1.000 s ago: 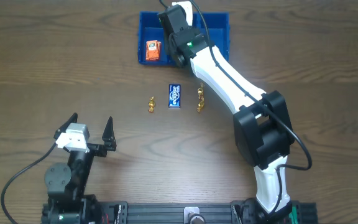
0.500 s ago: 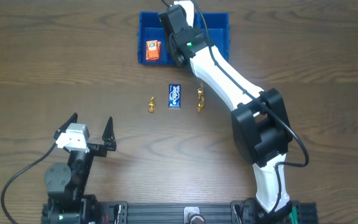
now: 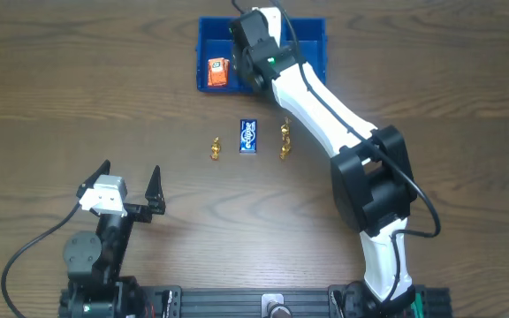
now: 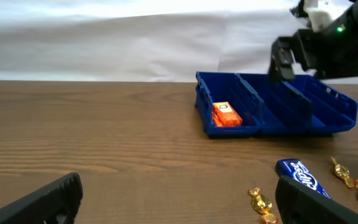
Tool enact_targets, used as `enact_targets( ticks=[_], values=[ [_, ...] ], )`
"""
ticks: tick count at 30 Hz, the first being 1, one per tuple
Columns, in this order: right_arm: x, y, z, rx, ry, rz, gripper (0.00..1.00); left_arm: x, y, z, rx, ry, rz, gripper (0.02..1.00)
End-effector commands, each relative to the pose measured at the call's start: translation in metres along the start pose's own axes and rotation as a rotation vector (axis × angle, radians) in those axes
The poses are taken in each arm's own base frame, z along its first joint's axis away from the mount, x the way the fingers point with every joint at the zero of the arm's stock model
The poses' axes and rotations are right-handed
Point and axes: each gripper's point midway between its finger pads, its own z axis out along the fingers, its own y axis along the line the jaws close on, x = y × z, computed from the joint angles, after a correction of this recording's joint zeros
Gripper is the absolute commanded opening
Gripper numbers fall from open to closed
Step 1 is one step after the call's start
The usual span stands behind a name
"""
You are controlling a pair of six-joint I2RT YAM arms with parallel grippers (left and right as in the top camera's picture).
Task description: Sort Candies Into Trays
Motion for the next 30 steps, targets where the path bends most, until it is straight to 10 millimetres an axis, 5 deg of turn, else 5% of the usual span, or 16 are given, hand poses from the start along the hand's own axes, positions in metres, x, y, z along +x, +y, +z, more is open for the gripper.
enact_targets(
  ticks=[1,4,18,30],
  values=[
    [0.021,0.008,-0.061,0.015,0.138,0.040,0.998,0.016,-0.001,0.001,0.011,0.046,0.006,0.998],
    [0.080,0.037,-0.079,-0.107,0.378,0.034,0.998,0.016,-0.001,0.001,0.012,0.046,0.006,0.998],
    [0.149,0.056,-0.033,-0.119,0.450,0.042,0.998,0.016,-0.001,0.001,0.012,0.046,0.006,0.998],
    [0.178,0.061,0.007,-0.088,0.493,0.026,0.996,0.016,-0.001,0.001,0.012,0.046,0.006,0.998]
  ],
)
